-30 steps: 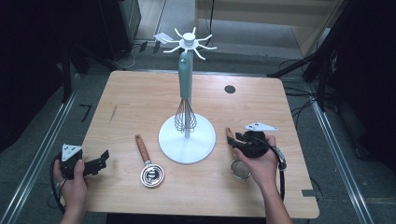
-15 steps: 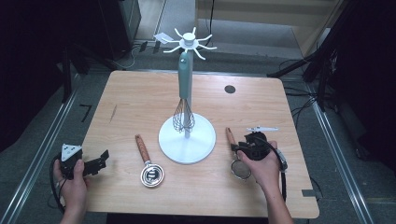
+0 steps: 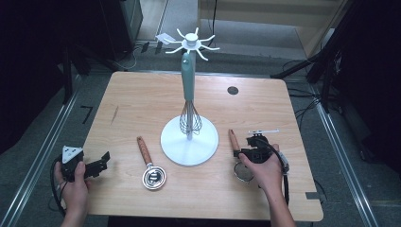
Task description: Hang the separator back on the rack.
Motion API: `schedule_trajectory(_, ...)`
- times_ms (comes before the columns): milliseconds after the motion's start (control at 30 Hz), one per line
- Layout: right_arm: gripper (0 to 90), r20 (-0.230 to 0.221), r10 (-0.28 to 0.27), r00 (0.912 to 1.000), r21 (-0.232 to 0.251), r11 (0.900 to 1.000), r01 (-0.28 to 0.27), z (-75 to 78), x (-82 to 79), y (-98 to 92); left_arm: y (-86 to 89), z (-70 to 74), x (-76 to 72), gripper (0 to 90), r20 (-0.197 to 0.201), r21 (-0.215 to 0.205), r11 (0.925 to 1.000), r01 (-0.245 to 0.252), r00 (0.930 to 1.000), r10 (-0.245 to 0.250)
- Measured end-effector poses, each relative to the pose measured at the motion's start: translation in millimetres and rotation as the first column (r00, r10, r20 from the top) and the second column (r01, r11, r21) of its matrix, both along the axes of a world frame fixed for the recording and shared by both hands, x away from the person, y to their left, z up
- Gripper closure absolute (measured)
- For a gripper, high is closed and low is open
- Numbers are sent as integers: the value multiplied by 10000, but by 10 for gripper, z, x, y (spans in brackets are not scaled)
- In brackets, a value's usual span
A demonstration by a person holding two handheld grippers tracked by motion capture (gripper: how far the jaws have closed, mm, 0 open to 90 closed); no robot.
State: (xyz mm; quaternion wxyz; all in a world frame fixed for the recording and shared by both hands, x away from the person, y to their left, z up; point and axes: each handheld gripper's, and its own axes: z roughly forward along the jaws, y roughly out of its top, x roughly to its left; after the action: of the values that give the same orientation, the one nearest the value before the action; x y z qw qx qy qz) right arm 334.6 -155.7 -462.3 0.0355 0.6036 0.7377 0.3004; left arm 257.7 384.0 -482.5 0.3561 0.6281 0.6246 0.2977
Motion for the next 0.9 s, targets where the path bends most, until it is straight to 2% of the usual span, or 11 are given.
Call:
schedule_trajectory(33, 614, -173, -47, 9998, -12, 10000, 47, -15, 6, 1, 0, 0, 0, 18, 0, 3, 10000, 0, 10000, 0)
schedule_trajectory(567, 644, -916, -300, 9953, -287, 9992, 275, -82, 40, 41, -6, 0, 1, 22, -1, 59, 10000, -13, 10000, 13)
schedule_trajectory(900, 655, -984, -372, 9944, -463, 9984, 328, -116, 52, 56, -7, 0, 1, 24, -17, 75, 10000, -14, 10000, 14)
